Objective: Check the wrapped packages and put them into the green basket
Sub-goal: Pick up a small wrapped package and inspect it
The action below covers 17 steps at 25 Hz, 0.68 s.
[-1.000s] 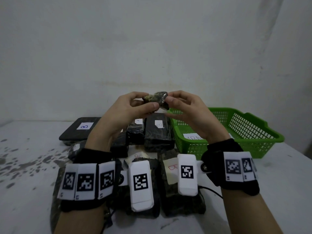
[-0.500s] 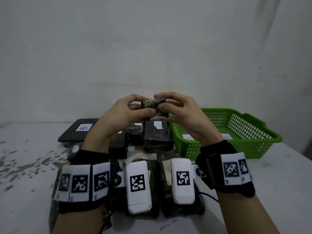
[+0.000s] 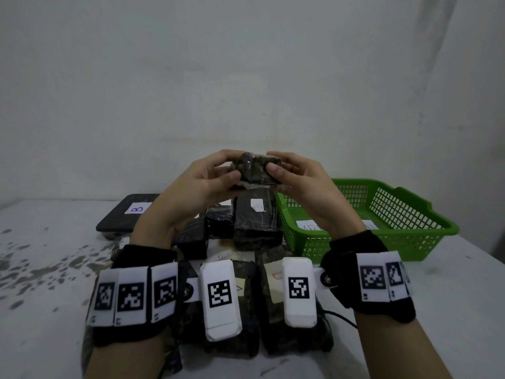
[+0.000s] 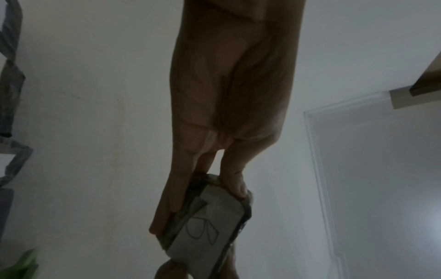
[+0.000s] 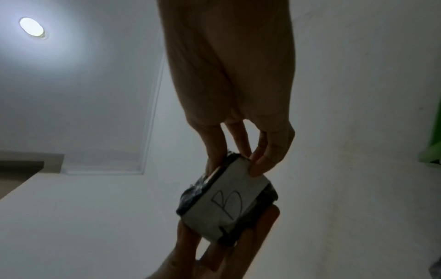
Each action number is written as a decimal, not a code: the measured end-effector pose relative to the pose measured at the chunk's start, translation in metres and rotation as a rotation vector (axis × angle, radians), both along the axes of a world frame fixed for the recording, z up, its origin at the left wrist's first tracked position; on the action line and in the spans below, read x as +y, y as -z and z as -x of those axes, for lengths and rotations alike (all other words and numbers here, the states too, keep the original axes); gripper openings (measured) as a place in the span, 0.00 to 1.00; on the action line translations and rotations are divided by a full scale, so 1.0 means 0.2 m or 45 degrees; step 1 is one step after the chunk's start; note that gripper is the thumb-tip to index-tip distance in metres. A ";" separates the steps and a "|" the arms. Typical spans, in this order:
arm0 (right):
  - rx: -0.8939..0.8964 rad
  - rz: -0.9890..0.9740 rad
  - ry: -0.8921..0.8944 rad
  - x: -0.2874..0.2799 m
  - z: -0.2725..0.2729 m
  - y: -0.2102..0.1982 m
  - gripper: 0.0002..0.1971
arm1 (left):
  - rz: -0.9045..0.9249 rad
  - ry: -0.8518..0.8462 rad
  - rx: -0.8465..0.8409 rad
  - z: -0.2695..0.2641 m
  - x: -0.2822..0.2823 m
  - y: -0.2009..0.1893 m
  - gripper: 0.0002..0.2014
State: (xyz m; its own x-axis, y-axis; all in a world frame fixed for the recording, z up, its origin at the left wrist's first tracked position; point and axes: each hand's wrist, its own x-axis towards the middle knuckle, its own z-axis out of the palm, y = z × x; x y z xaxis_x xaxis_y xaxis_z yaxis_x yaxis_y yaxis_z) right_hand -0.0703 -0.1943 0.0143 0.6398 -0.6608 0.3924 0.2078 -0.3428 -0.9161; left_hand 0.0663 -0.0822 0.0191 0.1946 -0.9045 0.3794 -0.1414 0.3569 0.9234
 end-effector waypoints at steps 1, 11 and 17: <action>0.010 -0.055 -0.042 0.00 0.01 0.00 0.07 | -0.008 0.022 0.028 0.00 0.00 0.00 0.12; 0.162 0.021 -0.026 0.03 0.00 -0.01 0.09 | -0.122 -0.185 -0.106 0.01 -0.03 0.01 0.09; 0.224 0.120 0.111 0.06 -0.01 -0.02 0.05 | -0.144 -0.074 -0.028 0.04 -0.02 0.00 0.08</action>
State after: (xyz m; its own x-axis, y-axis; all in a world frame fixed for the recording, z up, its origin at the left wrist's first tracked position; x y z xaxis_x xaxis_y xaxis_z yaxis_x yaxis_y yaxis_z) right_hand -0.0685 -0.1820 0.0177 0.6456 -0.6825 0.3426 0.0134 -0.4384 -0.8987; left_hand 0.0587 -0.0856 0.0183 0.2405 -0.9294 0.2800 -0.1795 0.2409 0.9538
